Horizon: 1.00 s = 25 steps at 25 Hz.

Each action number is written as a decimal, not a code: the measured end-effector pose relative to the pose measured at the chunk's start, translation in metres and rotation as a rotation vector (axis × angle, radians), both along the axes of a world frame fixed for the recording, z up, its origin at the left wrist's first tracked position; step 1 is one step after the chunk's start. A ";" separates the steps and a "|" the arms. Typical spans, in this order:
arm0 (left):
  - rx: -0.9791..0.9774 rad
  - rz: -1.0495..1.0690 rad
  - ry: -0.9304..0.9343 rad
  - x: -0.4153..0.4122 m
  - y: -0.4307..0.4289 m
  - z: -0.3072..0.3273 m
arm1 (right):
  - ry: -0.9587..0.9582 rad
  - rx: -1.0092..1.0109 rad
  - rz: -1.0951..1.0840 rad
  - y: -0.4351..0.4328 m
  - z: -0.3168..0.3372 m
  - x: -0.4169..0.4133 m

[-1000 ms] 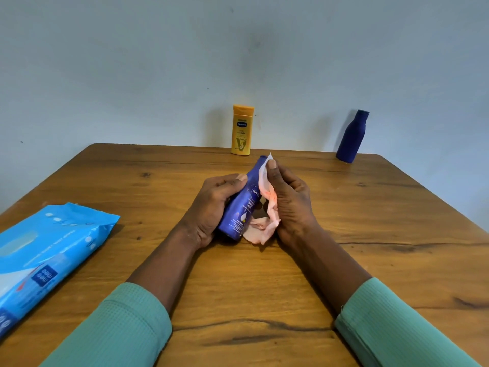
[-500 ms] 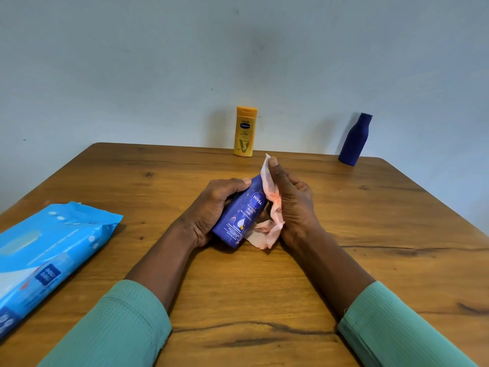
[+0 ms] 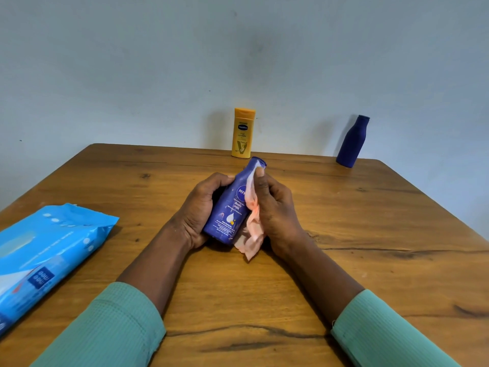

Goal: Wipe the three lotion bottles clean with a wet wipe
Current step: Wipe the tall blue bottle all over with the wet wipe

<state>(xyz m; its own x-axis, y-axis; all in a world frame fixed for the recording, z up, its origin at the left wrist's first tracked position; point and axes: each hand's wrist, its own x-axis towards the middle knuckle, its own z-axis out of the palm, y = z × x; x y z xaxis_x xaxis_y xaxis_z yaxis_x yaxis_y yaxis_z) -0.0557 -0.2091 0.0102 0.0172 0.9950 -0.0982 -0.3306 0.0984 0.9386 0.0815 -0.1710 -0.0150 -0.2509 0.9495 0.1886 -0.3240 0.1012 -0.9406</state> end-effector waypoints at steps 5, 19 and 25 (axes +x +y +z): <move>-0.046 -0.024 -0.007 0.002 -0.002 0.002 | 0.084 -0.149 -0.040 0.004 0.004 0.002; 0.041 0.052 0.638 0.019 -0.002 -0.002 | 0.067 -0.292 -0.008 0.004 0.013 0.014; 0.322 0.110 0.862 0.028 -0.002 -0.007 | -0.007 -0.244 -0.033 0.002 0.016 0.013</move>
<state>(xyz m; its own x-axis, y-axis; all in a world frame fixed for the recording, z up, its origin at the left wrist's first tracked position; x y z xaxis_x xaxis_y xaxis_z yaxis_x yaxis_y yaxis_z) -0.0275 -0.2106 0.0027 -0.0294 0.9683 0.2479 0.5022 -0.2001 0.8413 0.0947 -0.1687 0.0011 -0.2195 0.9744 -0.0486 -0.3179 -0.1185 -0.9407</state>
